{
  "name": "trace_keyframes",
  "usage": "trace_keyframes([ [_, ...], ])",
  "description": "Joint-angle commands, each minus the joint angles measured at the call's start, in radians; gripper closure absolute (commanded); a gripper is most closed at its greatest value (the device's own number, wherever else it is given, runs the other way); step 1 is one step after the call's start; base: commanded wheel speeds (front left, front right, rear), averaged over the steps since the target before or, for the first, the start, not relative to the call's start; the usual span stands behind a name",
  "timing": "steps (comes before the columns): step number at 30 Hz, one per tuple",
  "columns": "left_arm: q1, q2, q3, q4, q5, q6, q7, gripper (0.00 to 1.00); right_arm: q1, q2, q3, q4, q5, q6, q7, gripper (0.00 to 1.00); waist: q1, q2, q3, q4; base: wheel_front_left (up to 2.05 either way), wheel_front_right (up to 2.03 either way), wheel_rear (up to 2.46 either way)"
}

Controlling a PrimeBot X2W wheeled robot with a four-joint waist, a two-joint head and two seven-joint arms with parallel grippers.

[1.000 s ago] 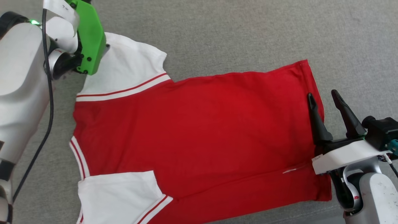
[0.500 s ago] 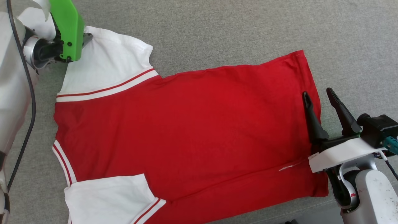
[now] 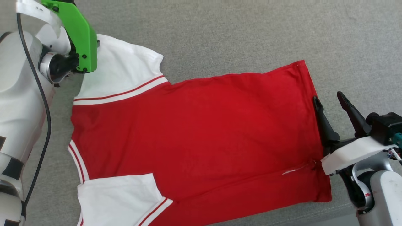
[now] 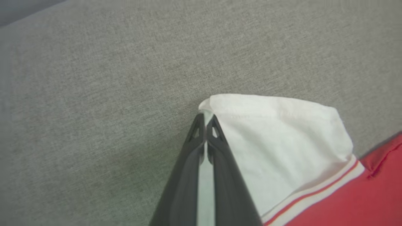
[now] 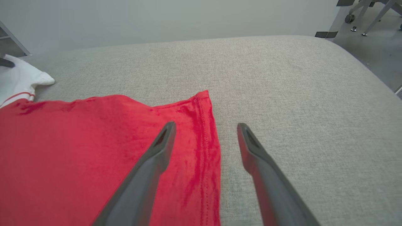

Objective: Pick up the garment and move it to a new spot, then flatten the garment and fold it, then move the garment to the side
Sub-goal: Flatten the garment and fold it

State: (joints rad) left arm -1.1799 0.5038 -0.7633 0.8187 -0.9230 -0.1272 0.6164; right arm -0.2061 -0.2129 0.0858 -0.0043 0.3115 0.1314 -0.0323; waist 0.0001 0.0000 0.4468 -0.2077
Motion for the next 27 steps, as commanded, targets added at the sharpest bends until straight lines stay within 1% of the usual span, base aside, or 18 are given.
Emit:
trace_keyframes([
  [1,0.020,0.001,0.010,-0.011,-0.009,0.004,-0.022,1.00,0.003,-0.022,0.007,-0.004,-0.002,-0.001,0.032,0.00,-0.0001,0.0000,-0.049,0.031,0.00,0.00,0.00],
  [3,0.035,0.001,0.021,-0.026,-0.018,0.012,-0.044,1.00,0.002,-0.047,0.005,-0.016,0.005,-0.001,0.072,0.00,-0.0001,0.0000,-0.070,0.047,0.00,0.00,0.00],
  [6,0.074,0.007,0.028,-0.074,-0.037,0.016,-0.048,1.00,-0.007,-0.102,0.007,-0.029,0.018,-0.001,0.179,0.00,-0.0001,0.0000,-0.102,0.077,0.00,0.00,0.00],
  [8,0.102,0.018,0.032,-0.123,-0.047,0.025,-0.049,1.00,-0.024,-0.145,0.017,-0.030,0.028,-0.001,0.259,0.00,-0.0001,0.0000,-0.118,0.096,0.00,0.00,0.00],
  [12,0.167,0.044,0.041,-0.262,-0.072,0.052,-0.037,1.00,-0.072,-0.200,0.019,-0.025,0.089,-0.001,0.446,0.00,-0.0001,0.0000,-0.132,0.139,0.00,0.00,0.00],
  [15,0.220,0.073,0.047,-0.398,-0.086,0.091,-0.024,1.00,-0.124,-0.266,0.042,-0.012,0.104,-0.001,0.577,0.00,-0.0001,0.0000,-0.126,0.170,0.00,0.00,0.00],
  [19,0.287,0.116,0.056,-0.583,-0.096,0.153,-0.011,1.00,-0.200,-0.312,0.071,0.024,0.158,-0.001,0.689,0.00,-0.0001,0.0000,-0.103,0.203,0.00,0.00,0.00],
  [23,0.343,0.153,0.064,-0.747,-0.096,0.215,-0.006,1.00,-0.279,-0.364,0.116,0.085,0.186,-0.001,0.747,0.00,-0.0001,0.0000,-0.076,0.230,0.00,0.00,0.00],
  [27,0.383,0.181,0.067,-0.864,-0.092,0.256,-0.002,1.00,-0.341,-0.396,0.157,0.144,0.194,-0.001,0.786,0.00,-0.0001,0.0000,-0.053,0.252,0.00,0.00,0.00],
])
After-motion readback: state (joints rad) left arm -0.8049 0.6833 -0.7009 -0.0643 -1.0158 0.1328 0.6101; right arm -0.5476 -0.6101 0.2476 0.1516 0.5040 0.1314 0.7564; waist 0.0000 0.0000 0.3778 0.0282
